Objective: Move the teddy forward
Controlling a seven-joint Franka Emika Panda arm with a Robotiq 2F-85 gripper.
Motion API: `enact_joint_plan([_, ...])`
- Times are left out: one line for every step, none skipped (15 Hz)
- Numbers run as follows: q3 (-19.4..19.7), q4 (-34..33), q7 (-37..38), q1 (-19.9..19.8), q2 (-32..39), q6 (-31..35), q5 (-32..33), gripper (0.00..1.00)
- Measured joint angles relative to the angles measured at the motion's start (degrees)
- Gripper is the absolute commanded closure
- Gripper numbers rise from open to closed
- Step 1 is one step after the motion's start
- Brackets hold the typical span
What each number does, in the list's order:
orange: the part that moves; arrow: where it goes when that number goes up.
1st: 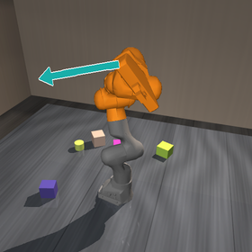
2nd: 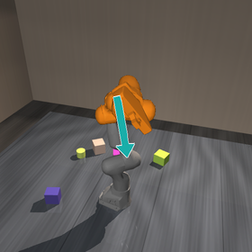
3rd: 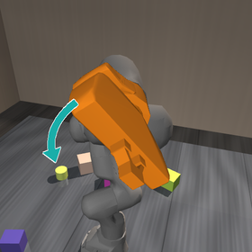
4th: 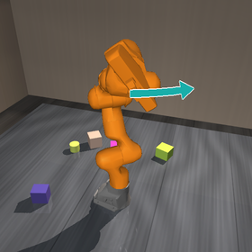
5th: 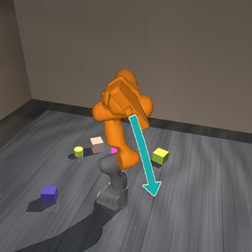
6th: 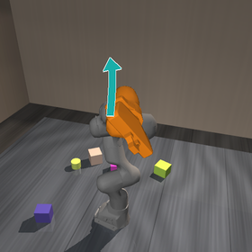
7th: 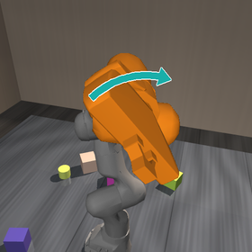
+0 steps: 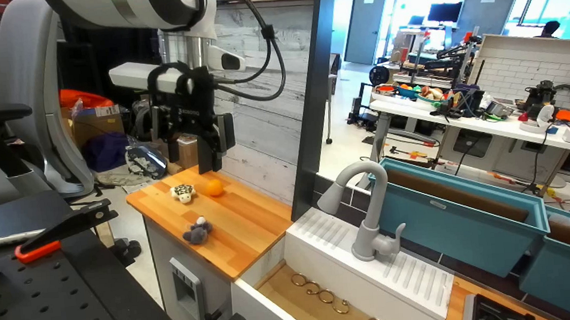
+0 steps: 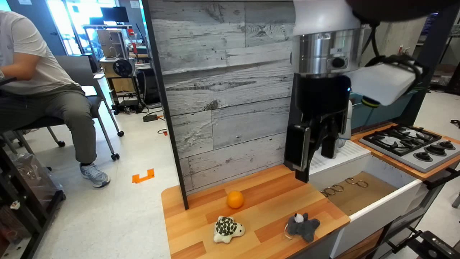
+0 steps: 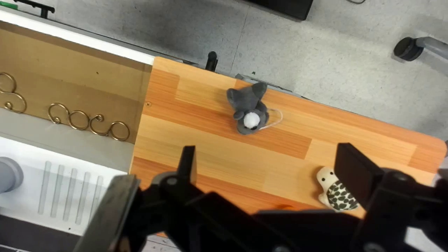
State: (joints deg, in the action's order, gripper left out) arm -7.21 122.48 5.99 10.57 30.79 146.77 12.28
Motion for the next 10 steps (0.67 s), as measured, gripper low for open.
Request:
enact_joint_plan([0.4, -0.4, -0.5, 0.4, 1.3, 0.6, 0.4, 0.0])
enact_joint_plan([0.8, -0.9, -0.9, 0.8, 2.6, 0.9, 1.1, 0.0])
enact_joint_plan([1.3, -1.3, -1.4, 1.1, 3.9, 0.9, 1.7, 0.0])
enact_joint_plan([1.7, -1.8, -1.8, 1.5, 5.1, 0.9, 2.3, 0.0])
enact_joint_plan([2.2, -2.2, -2.2, 1.8, 6.3, 0.9, 2.5, 0.0])
enact_joint_plan([2.6, -2.8, -2.5, 2.2, 7.6, 0.9, 3.0, 0.0])
enact_joint_plan([3.0, -3.4, -2.8, 2.5, 8.7, 0.9, 3.4, 0.0])
enact_joint_plan([3.5, -4.2, -3.1, 2.9, 9.9, 0.9, 4.0, 0.0])
enact_joint_plan([4.0, -5.1, -3.4, 3.3, 11.2, 0.9, 4.5, 0.0])
enact_joint_plan([4.5, -5.9, -3.6, 3.7, 12.4, 0.9, 5.0, 0.0])
